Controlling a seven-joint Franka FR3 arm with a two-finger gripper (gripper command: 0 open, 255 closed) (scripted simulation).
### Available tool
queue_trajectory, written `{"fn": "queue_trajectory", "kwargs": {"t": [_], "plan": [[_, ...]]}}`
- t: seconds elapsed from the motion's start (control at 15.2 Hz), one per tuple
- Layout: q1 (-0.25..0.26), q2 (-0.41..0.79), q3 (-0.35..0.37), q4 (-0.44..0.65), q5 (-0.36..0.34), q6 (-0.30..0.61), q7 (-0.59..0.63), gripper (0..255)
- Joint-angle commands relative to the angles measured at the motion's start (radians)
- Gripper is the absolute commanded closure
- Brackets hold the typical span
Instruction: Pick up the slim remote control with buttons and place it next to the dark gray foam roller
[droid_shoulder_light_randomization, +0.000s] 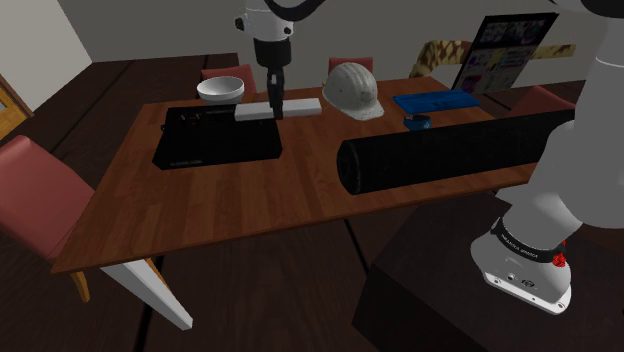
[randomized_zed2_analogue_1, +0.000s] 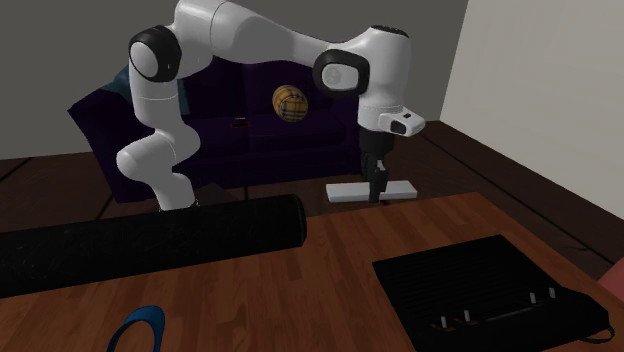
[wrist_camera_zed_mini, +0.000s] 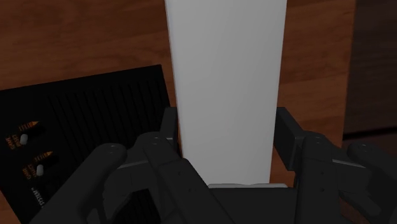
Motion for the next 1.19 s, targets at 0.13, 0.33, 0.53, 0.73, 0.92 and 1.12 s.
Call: {"fn": "queue_trajectory", "kwargs": {"t": [0.13, 0.33, 0.53, 0.73, 0.92, 1.12], "plan": [[-0.013, -0.025, -0.006, -0.002, 0.005, -0.022, -0.021, 255], [-0.053, -0.092, -0.028, -0.091, 0.018, 0.002, -0.083, 255], [-0.09, -0.15, -0.054, -0.167, 0.027, 0.021, -0.147, 255], [-0.125, -0.2, -0.084, -0.229, 0.033, 0.035, -0.213, 255], [-0.159, -0.242, -0.116, -0.28, 0.037, 0.046, -0.28, 255], [-0.193, -0.275, -0.151, -0.32, 0.037, 0.053, -0.348, 255]]}}
